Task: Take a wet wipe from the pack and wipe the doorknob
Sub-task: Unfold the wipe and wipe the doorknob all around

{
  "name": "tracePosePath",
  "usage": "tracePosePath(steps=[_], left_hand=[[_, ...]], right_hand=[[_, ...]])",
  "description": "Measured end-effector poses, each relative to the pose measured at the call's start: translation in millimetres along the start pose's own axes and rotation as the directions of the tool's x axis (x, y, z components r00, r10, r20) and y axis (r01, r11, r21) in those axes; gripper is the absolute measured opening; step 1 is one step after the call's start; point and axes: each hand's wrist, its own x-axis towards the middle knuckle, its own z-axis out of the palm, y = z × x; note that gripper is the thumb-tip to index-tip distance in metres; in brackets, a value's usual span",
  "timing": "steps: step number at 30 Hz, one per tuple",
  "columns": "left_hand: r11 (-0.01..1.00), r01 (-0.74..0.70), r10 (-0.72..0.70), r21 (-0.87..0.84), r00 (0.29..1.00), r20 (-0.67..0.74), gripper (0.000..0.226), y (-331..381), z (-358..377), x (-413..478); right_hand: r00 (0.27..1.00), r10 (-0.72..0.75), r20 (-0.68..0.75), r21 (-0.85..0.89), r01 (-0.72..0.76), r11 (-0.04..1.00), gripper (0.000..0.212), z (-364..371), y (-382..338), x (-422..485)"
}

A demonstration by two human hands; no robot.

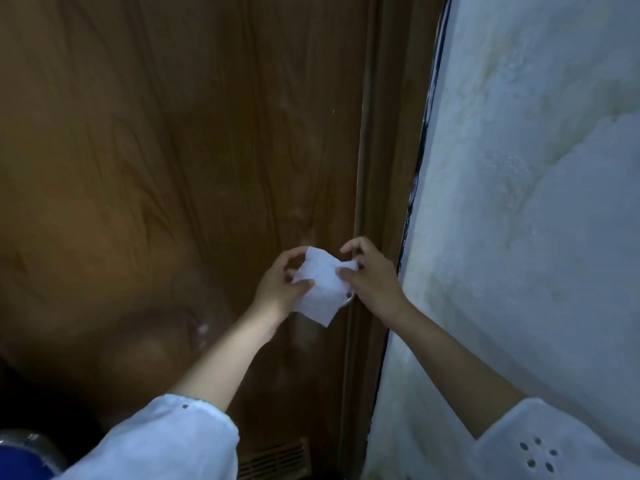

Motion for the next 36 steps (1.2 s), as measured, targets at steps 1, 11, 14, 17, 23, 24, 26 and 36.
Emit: tracePosePath(steps=[1,11,14,17,23,24,26,36], left_hand=[[0.998,-0.044,0.044,0.035,0.999,-0.005,0.043,-3.4,1.9,6.6],[0.501,-0.385,0.467,0.775,0.874,0.133,0.047,-30.8,18.0,45.2],[0.425,-0.427,0.435,0.798,0.870,0.234,0.042,-46.8,17.2,46.7],[0.444,-0.516,0.358,0.732,0.852,0.383,0.038,-60.7,14.2,47.5],[0.683,-0.541,0.325,0.490,0.826,0.460,0.042,-77.6,5.7,46.6],[0.732,-0.514,0.312,0.446,0.836,0.451,0.041,-79.9,5.7,47.3],[0.823,-0.434,0.279,0.367,0.871,0.405,0.038,-84.3,5.1,48.7],[0.971,-0.187,0.152,0.150,0.965,0.215,0.037,-80.4,2.1,52.5]], right_hand=[[1.000,-0.008,-0.011,-0.045,0.008,0.999,0.024,2.1,5.1,2.1],[0.954,0.174,-0.243,-0.062,-0.194,0.979,0.014,29.8,41.6,13.5],[0.929,0.192,-0.318,-0.111,-0.237,0.965,0.010,36.8,46.6,17.3],[0.922,0.203,-0.330,-0.178,-0.272,0.946,0.015,40.2,50.6,14.8],[0.906,-0.347,-0.240,-0.851,-0.025,0.524,0.037,57.2,41.1,2.5],[0.916,-0.360,-0.179,-0.855,0.036,0.517,0.039,60.3,39.9,3.6],[0.949,-0.312,-0.047,-0.828,0.138,0.544,0.039,65.9,42.4,5.0],[0.995,0.048,-0.082,-0.881,-0.095,0.463,0.050,73.8,51.9,23.1]])
